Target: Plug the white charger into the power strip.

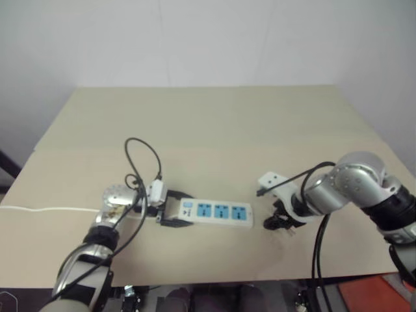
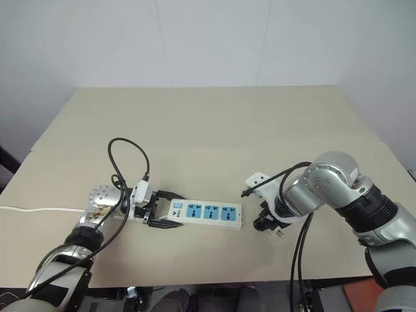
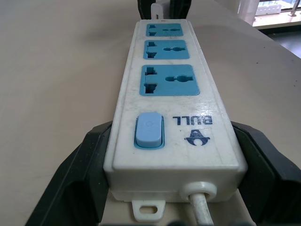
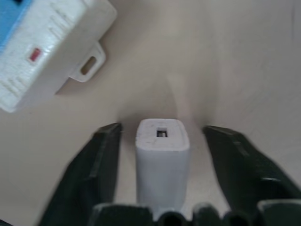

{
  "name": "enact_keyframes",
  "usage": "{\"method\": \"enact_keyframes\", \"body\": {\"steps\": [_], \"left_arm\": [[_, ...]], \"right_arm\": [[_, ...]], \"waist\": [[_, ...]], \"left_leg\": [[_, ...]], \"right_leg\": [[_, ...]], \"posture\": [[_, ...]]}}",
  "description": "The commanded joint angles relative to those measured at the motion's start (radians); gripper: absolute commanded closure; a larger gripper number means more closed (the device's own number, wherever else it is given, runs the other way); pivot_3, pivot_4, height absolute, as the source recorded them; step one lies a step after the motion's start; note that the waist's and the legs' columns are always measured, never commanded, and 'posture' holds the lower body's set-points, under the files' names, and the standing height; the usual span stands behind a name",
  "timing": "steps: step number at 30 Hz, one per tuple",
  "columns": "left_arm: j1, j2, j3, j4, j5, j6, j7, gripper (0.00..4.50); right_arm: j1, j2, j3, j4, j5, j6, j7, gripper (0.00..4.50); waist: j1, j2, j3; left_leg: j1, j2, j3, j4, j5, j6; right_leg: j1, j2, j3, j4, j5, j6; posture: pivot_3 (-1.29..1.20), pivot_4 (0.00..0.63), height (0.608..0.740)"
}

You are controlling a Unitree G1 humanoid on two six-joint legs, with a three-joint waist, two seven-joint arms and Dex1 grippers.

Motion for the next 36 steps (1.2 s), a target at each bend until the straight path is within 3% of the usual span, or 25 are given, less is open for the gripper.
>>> {"method": "enact_keyframes", "body": {"steps": [1,3,11,15,20,26,30,36], "left_arm": [[-0.001,0.0,-0.013,-0.002,0.033,0.004,-0.005,1.22],[-0.003,0.0,-0.015,-0.001,0.036,0.004,-0.005,1.22],[-0.011,-0.006,-0.013,-0.027,0.034,0.043,0.014,1.22],[-0.017,-0.029,-0.019,-0.044,0.043,0.062,0.04,1.22],[-0.025,-0.055,-0.016,-0.065,0.055,0.1,0.082,1.22],[-0.022,-0.06,-0.027,-0.103,0.086,0.133,0.122,1.22],[-0.028,-0.05,-0.034,-0.098,0.115,0.134,0.144,1.22],[-0.03,-0.051,-0.033,-0.086,0.124,0.126,0.183,1.22]], "right_arm": [[-0.001,-0.011,-0.023,-0.004,0.039,0.008,-0.033,2.64],[-0.003,-0.008,-0.024,-0.001,0.049,0.008,-0.045,3.35],[-0.066,-0.063,-0.032,-0.082,0.037,0.008,-0.011,3.39],[-0.123,-0.091,-0.098,-0.163,-0.119,-0.023,0.117,3.39],[-0.013,-0.092,-0.244,-0.225,-0.362,-0.4,0.454,3.39],[0.185,0.101,-0.306,-0.184,-0.58,-0.851,0.799,3.39],[0.251,0.288,-0.349,-0.065,-0.624,-0.997,0.91,3.39],[0.263,0.456,-0.429,0.11,-0.601,-1.111,1.153,3.39]], "waist": [[0.0,0.0,0.0],[0.0,0.0,0.0],[0.0,0.0,0.0],[0.001,0.0,0.0],[0.006,0.0,0.0],[-0.003,0.0,0.0],[-0.004,0.0,0.0],[-0.002,0.0,0.0]], "left_leg": [[0.0,0.0,0.0,0.0,0.0,0.0],[0.0,0.0,0.0,0.0,0.0,0.0],[0.0,0.0,0.0,0.0,0.0,0.001],[0.0,0.0,0.0,0.0,-0.001,0.002],[0.0,0.0,0.0,0.001,-0.001,0.003],[0.0,0.0,0.001,0.005,-0.001,0.002],[0.001,0.0,0.001,0.007,0.001,-0.001],[0.001,0.0,0.001,0.007,0.002,-0.003]], "right_leg": [[0.0,0.0,0.0,0.0,0.0,0.0],[0.0,0.0,0.0,0.0,0.0,0.0],[0.0,0.0,0.0,0.0,0.0,0.0],[0.0,0.0,0.0,0.0,0.0,0.0],[0.002,0.001,-0.001,0.0,0.0,0.001],[0.003,0.002,0.0,0.0,0.001,0.002],[0.004,0.003,0.001,0.001,0.001,0.002],[0.003,0.003,0.001,0.001,0.001,0.002]], "posture": [[0.0,0.15,0.74],[0.0,0.15,0.74],[0.0,0.15,0.74],[0.0,0.15,0.74],[0.0,0.15,0.74],[0.0,0.15,0.74],[0.0,0.15,0.74],[0.0,0.15,0.74]]}}
